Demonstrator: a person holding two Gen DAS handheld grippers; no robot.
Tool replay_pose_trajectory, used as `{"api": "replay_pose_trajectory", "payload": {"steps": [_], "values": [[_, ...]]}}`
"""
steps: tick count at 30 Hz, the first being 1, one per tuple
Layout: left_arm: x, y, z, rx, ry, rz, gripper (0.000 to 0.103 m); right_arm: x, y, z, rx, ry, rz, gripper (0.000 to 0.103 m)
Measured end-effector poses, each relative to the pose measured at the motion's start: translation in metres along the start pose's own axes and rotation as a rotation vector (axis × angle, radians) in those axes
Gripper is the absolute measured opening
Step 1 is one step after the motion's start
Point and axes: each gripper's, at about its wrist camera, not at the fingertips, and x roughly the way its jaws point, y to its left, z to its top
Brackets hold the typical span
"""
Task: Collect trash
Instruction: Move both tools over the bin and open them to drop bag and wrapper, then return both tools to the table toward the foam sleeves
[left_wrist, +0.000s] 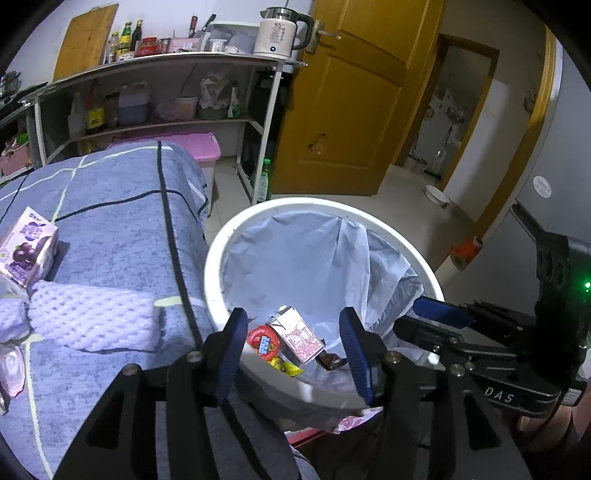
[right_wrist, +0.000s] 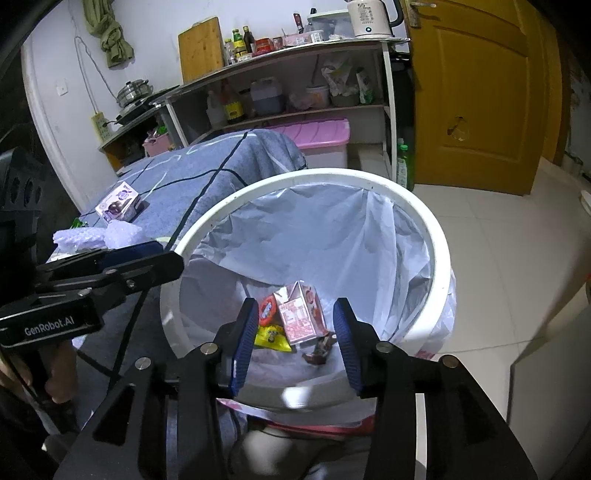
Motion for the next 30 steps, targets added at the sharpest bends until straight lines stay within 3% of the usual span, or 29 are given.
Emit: {"api": "replay_pose_trajectory", "payload": {"steps": [20, 30], "values": [[-0.034, 0.033, -0.021, -0.077, -0.044, 0.069, 0.054, -0.025, 0.008, -0.003, -0.003, -0.070, 0.049, 0.043], [-0.052, 0.050, -0.037, -0.103, -0.060, 0.096, 0.054, -0.023, 0.036, -0.005, -0.072, -0.055, 0.070, 0.043]]}}
